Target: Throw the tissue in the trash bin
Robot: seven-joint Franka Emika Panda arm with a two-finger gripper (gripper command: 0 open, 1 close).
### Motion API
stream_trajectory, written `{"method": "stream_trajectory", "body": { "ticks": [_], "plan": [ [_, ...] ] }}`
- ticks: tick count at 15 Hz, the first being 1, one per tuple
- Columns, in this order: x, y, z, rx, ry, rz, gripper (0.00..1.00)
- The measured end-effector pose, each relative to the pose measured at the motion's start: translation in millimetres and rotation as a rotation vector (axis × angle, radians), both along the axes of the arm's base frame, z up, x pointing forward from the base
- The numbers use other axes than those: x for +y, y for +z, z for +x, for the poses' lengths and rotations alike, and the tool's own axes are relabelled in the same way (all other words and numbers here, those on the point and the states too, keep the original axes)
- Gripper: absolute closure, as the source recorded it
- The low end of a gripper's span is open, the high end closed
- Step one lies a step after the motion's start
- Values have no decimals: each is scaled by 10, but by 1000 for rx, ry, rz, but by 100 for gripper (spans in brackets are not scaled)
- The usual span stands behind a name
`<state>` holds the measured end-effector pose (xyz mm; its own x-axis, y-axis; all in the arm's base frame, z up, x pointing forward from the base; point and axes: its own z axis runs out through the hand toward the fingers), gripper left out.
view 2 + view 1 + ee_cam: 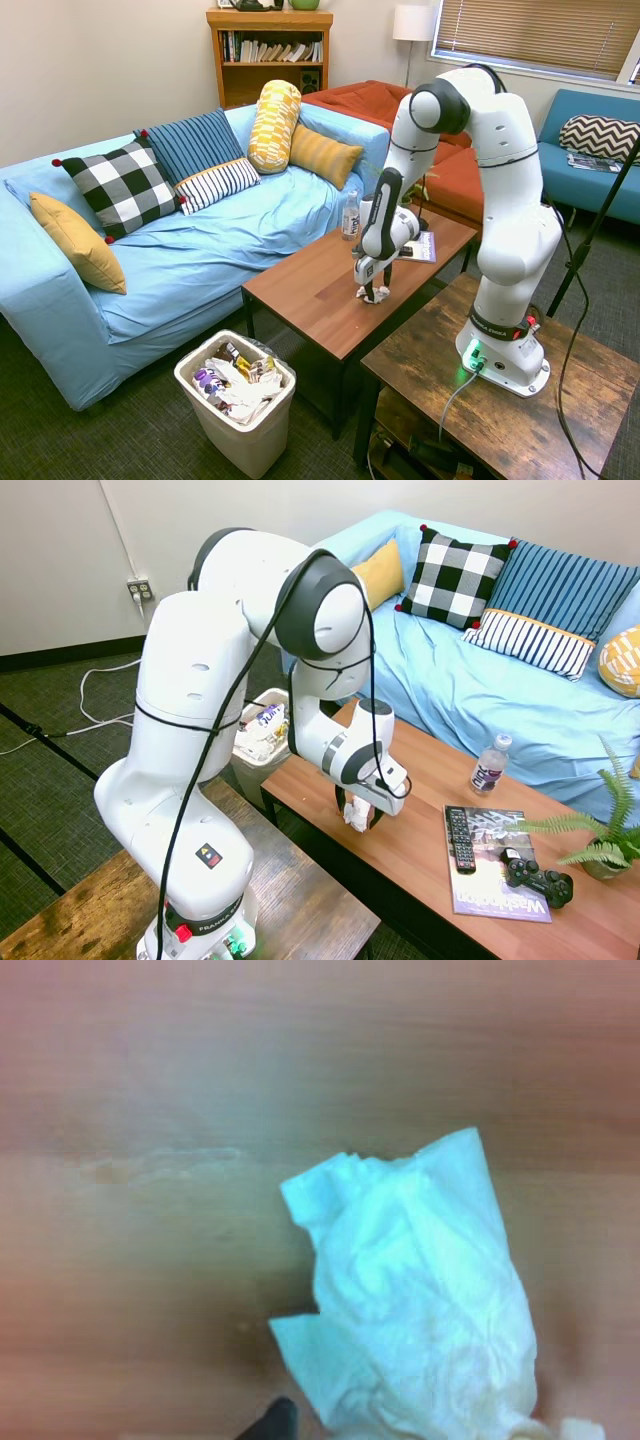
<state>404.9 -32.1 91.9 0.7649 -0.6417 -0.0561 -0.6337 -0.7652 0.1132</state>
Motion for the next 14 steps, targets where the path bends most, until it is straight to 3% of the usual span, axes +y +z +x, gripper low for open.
{"method": "stream_trajectory", "body": {
  "ticks": [14],
  "plan": [
    [101, -138, 94, 4, -22, 36, 100]
  ]
}}
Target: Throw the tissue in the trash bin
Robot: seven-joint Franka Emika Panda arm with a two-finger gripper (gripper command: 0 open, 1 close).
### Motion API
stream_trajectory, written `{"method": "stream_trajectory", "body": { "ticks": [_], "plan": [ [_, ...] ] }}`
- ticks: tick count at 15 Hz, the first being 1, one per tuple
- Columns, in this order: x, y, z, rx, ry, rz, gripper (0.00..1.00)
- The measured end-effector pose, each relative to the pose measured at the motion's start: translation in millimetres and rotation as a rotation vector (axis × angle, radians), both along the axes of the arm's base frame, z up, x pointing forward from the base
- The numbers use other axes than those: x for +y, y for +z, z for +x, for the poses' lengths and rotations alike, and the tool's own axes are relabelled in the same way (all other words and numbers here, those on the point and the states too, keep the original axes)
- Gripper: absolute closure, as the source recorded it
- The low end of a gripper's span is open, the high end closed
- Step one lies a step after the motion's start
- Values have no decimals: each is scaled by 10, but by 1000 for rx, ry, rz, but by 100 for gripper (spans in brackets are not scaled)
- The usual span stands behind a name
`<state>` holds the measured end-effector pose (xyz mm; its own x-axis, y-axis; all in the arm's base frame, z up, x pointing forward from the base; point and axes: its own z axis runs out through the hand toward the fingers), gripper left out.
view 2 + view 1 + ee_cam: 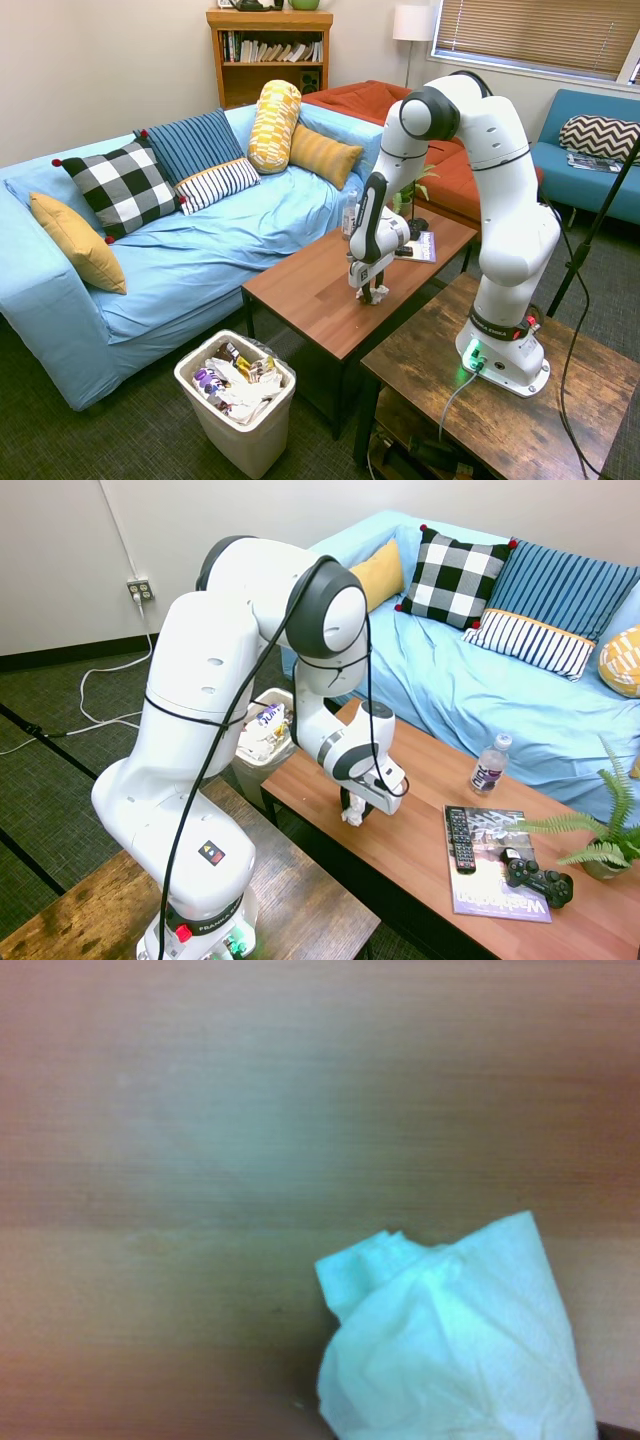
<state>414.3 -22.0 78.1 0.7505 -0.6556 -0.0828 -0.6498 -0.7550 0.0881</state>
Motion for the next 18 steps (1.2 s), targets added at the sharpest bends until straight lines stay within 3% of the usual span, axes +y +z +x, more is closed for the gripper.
{"method": "stream_trajectory", "body": {
  "ticks": [3, 6, 13, 18],
  "plan": [
    [119, 106, 91, -14, 21, 3, 100],
    [524, 525, 244, -41, 57, -11, 100],
    [2157, 1510, 638, -98, 181, -60, 100],
    [3457, 1627, 872, -110, 268, -50, 100]
  ]
}}
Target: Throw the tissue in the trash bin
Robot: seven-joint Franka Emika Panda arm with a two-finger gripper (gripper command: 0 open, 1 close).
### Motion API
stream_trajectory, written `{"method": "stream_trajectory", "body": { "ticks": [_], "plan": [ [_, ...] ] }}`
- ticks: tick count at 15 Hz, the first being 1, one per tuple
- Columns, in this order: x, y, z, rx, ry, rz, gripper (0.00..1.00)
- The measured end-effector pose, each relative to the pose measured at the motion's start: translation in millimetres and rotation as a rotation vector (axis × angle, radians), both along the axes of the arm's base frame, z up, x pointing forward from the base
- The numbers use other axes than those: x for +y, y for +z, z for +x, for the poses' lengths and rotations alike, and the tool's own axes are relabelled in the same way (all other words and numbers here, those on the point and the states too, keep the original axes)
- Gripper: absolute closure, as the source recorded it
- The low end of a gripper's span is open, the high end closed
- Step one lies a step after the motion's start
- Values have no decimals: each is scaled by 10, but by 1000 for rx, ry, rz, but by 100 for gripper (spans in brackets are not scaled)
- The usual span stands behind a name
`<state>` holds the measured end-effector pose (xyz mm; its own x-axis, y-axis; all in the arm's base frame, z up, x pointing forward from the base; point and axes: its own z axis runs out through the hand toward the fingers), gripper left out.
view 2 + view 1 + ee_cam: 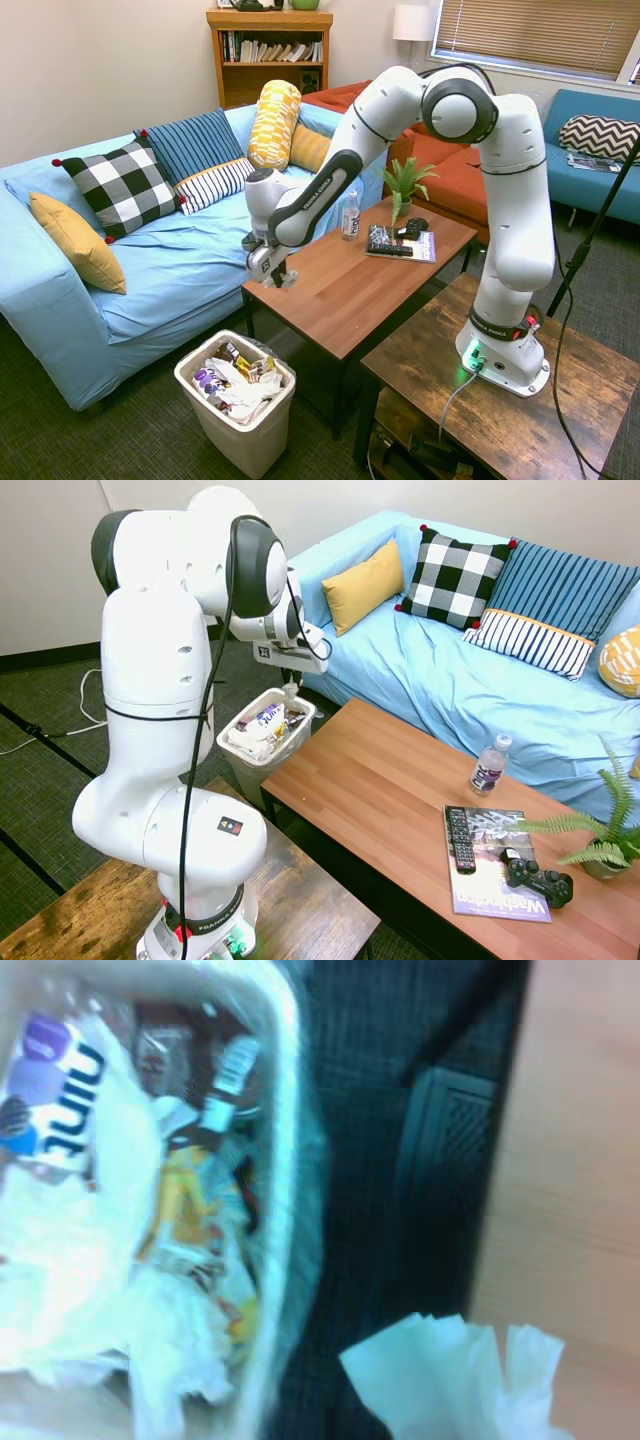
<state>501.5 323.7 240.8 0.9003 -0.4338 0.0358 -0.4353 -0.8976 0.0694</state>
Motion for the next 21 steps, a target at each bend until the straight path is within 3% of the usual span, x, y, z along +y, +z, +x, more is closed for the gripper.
{"method": "stream_trajectory", "body": {
  "ticks": [4, 5, 11, 21],
  "plan": [
    [664, -295, 91, 3, 45, 9, 100],
    [786, -417, 73, 10, 55, 8, 0],
    [1031, -944, 37, 48, 74, -8, 0],
    [1004, -991, 41, 56, 60, -9, 0]
  ]
}}
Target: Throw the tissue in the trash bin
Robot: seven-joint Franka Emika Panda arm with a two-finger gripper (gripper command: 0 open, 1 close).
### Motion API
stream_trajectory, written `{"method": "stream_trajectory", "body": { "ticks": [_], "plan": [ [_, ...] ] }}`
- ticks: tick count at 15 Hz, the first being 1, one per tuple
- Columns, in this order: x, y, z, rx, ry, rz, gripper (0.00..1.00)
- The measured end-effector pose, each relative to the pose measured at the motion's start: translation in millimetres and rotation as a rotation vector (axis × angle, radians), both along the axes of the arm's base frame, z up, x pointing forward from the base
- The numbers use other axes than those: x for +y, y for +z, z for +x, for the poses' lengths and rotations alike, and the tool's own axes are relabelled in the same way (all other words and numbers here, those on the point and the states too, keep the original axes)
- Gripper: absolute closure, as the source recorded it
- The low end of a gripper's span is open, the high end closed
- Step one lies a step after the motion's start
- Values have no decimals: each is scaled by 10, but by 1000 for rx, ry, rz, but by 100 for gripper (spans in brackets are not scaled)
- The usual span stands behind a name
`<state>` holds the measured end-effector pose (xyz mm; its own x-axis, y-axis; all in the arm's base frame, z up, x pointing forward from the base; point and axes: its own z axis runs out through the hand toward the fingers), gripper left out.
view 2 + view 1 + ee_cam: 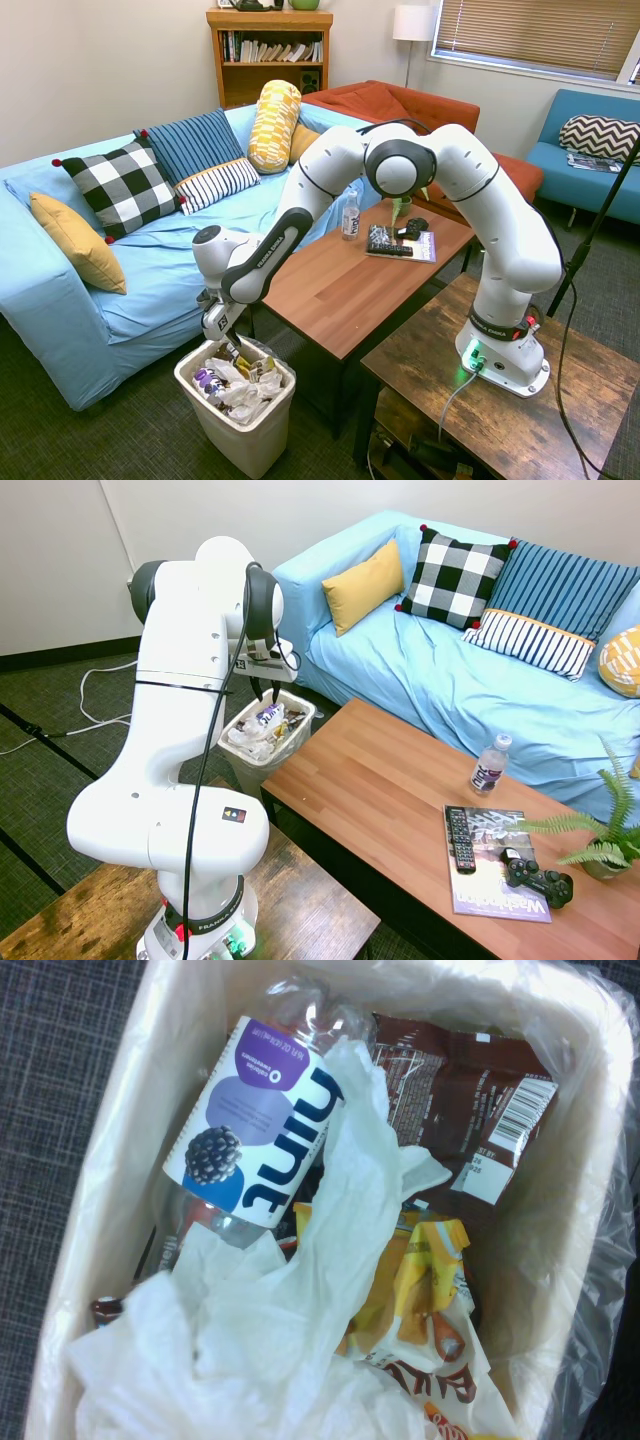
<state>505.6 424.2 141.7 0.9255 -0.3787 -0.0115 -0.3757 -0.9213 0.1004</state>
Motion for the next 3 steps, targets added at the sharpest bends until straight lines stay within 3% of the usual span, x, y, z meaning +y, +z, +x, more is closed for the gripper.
{"method": "stream_trajectory", "body": {
  "ticks": [3],
  "plan": [
    [-7, -20, -3, 9, -17, 4, 0]
  ]
}}
